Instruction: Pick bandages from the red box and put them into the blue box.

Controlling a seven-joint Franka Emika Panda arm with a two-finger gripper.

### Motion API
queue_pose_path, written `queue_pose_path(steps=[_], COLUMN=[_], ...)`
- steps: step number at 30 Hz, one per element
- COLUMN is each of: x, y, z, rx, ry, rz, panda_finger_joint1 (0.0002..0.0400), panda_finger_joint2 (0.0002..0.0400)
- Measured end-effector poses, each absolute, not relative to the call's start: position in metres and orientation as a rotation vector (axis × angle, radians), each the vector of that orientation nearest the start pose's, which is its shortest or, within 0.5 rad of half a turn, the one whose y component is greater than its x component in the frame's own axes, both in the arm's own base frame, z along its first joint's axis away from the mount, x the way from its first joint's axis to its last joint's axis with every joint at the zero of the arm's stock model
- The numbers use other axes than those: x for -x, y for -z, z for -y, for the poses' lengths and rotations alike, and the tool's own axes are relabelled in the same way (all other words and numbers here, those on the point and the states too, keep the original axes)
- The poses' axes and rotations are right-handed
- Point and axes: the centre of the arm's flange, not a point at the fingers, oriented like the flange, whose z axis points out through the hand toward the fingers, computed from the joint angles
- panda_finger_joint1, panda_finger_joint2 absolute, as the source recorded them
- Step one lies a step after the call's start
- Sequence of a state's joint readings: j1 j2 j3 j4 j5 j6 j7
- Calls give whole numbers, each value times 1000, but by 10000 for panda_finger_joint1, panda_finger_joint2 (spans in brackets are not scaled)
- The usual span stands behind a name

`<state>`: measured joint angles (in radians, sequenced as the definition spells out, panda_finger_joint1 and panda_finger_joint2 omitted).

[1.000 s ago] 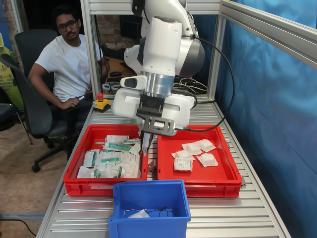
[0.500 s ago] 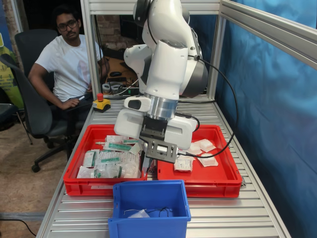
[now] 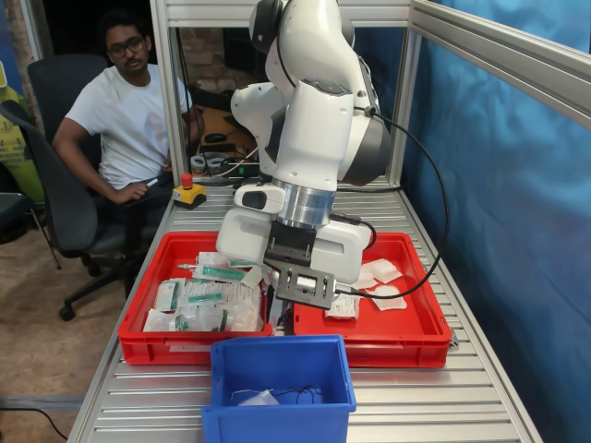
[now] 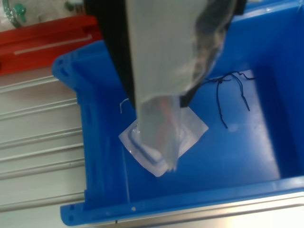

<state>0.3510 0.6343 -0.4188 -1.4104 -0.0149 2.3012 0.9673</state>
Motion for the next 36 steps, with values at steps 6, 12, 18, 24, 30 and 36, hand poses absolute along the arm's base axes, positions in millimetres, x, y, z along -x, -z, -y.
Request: queue_pose_path(steps=[6,12,18,24,30,36], x=[-744,-744,-744,-744,-744,-744], y=[-386,-385,-385,-385,-385,-385], z=[-20,-22,-22,-22,-22,-22], rx=[2839,2838,2837,2837,2836,2836], ry=[608,605,604,604,604,603], rz=[-1396,-1393,-1393,-1394,-1394,-1394], panda_finger_joint1=[64,64,64,98,148,198], panda_finger_joint2=[64,64,64,98,148,198])
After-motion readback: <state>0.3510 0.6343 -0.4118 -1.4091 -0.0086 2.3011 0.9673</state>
